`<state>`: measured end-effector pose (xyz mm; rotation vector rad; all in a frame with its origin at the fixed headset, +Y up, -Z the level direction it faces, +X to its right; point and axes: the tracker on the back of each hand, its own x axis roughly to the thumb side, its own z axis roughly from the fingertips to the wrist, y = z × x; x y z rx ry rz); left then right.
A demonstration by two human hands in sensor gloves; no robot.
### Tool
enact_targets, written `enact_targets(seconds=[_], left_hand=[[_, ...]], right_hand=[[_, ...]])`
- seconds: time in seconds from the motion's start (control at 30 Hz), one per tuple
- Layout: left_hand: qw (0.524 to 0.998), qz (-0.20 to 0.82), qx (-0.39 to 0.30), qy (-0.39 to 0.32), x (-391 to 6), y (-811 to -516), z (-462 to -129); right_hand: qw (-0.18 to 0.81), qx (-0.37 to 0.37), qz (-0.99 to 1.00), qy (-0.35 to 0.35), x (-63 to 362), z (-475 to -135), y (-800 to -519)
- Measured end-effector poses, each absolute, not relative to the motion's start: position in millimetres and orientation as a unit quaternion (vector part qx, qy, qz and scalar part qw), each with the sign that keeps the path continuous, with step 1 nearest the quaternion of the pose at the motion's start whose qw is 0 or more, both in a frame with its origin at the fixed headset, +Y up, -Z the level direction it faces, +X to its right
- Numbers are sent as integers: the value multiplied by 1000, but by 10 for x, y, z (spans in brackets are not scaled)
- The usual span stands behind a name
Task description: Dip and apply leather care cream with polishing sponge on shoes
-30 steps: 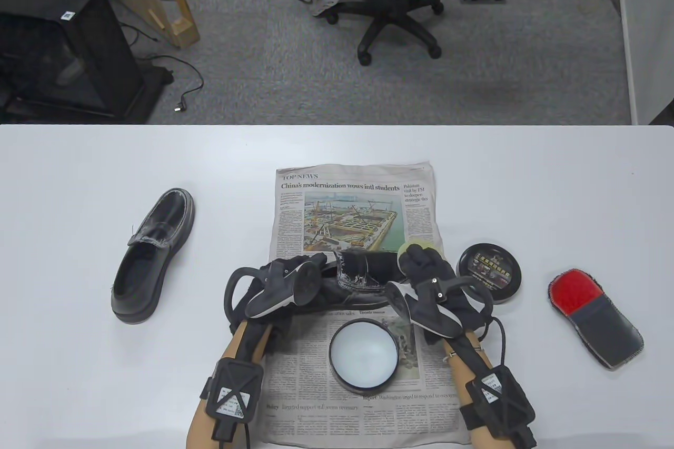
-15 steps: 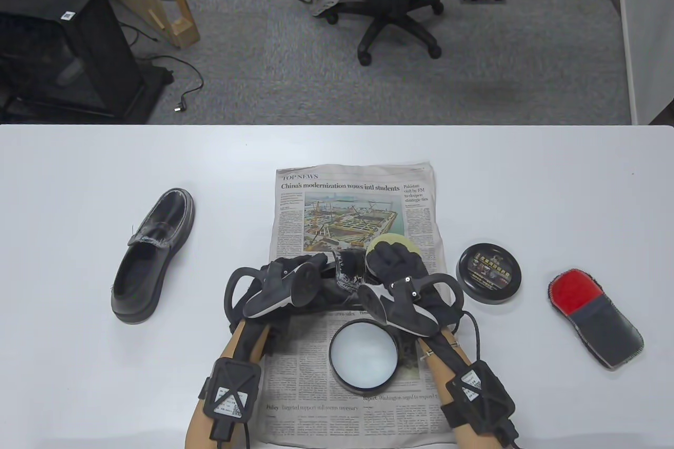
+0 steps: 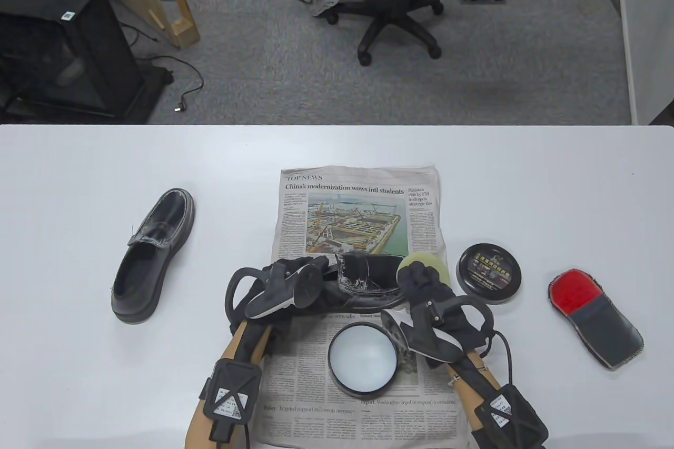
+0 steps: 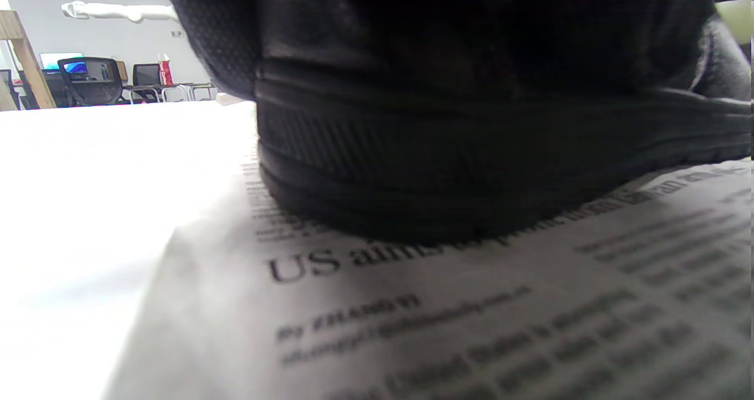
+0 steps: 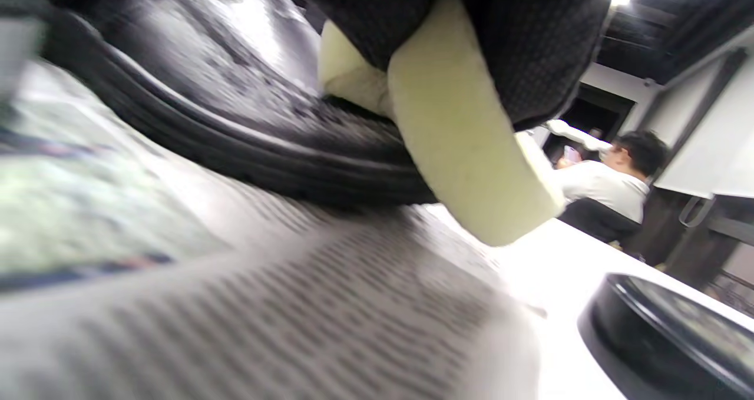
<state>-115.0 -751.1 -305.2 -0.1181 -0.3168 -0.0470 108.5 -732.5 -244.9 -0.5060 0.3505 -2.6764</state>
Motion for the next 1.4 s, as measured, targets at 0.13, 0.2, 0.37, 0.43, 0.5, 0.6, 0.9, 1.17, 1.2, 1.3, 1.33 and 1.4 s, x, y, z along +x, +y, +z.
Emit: enact_targets(seconds=[0.13,0.2,0.37,0.43,0.5,0.6,0.9,1.17,1.2,1.3,1.33,1.4], left_hand=[[985,-16,-60,-161,-1154,-7519,-3054],[985,-15,-60,-163,-1156,-7520,-3053],[985,-9,-56,-160,-1176,-7528,-3043],[986,-17,-55,-156,-1166,-7520,-3042],[987,-23,-57,-151,-1158,-7511,-3044],[986,-38,-63,-146,-1134,-7497,-3043],[986,-30,-64,-154,-1148,-7507,-3047],[985,-19,-65,-156,-1160,-7514,-3052],[986,-20,-65,-154,-1156,-7513,-3051],[986,-29,-62,-151,-1153,-7510,-3046],[986,-30,-62,-151,-1153,-7510,-3046],[986,-35,-62,-149,-1147,-7503,-3046]], right_hand=[[163,-189,-958,138,884,-2509,-7256],[167,-172,-962,128,832,-2635,-7252],[137,-91,-983,87,963,-2972,-7299],[157,-78,-982,71,1047,-3000,-7318],[179,-69,-979,64,1136,-2986,-7344],[164,-73,-981,73,1241,-2865,-7373],[213,-157,-957,121,1004,-2414,-7367],[136,-102,-979,112,856,-2824,-7313],[144,-90,-980,108,882,-2880,-7319],[163,-67,-980,94,1001,-2945,-7342],[171,-64,-979,90,1036,-2942,-7353],[186,-64,-977,89,1146,-2881,-7386]])
